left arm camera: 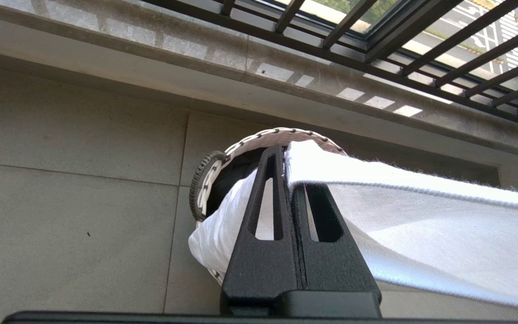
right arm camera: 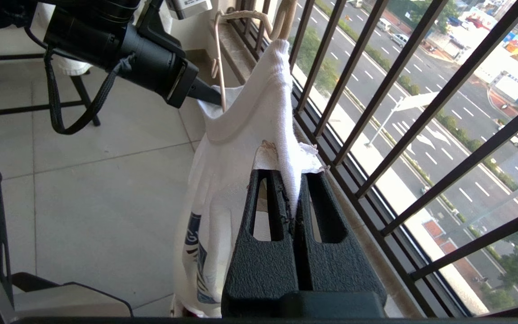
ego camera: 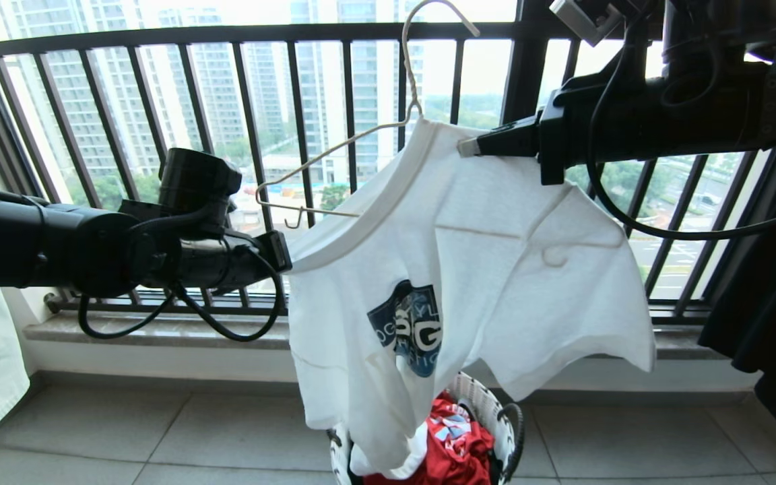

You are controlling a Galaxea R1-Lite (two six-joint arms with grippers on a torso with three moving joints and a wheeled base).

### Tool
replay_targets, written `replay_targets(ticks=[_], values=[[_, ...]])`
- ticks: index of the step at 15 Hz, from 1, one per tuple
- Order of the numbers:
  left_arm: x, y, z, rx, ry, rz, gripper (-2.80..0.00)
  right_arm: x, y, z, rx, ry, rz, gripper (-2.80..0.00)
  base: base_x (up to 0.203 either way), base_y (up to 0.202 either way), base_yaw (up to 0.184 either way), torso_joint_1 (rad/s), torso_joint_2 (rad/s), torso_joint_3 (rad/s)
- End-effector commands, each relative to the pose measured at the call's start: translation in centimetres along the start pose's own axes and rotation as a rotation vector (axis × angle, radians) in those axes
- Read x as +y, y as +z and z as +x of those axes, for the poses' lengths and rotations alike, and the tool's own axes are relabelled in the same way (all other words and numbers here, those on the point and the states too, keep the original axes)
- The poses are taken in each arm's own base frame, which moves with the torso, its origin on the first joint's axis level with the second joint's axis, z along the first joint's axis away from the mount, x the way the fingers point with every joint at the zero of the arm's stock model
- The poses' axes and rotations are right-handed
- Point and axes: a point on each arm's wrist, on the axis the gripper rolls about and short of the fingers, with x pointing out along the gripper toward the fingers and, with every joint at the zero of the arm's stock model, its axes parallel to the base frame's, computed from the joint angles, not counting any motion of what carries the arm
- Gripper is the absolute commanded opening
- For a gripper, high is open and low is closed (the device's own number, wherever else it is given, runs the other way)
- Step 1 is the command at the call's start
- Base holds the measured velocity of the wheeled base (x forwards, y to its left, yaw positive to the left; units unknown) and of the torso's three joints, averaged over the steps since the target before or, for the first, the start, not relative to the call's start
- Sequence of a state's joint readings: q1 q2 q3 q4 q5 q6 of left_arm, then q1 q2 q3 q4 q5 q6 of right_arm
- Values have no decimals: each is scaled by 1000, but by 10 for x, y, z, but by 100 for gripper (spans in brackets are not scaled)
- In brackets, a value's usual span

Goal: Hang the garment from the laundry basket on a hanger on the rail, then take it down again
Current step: Hang the clothes on the clothes rack

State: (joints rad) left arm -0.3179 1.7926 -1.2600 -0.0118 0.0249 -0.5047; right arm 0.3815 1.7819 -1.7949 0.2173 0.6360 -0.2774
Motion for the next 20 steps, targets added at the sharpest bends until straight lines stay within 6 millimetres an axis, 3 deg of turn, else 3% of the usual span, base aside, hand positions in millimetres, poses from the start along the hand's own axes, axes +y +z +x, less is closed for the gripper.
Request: replay_targets(ticks=[1,9,20], values=[[5,2,2,-21,5,-11,-280,1,2,-2,-4,3,-2,-280,0,0,0,0,0,0],[13,8,6,-46,21,-25,-280,3,-1,-2,3,19,8,-280,0,0,0,0,0,0],[26,31,-10,-131,38,-50,-280,-15,-17,0,17,-26,18,-280,0,0,0,0,0,0]])
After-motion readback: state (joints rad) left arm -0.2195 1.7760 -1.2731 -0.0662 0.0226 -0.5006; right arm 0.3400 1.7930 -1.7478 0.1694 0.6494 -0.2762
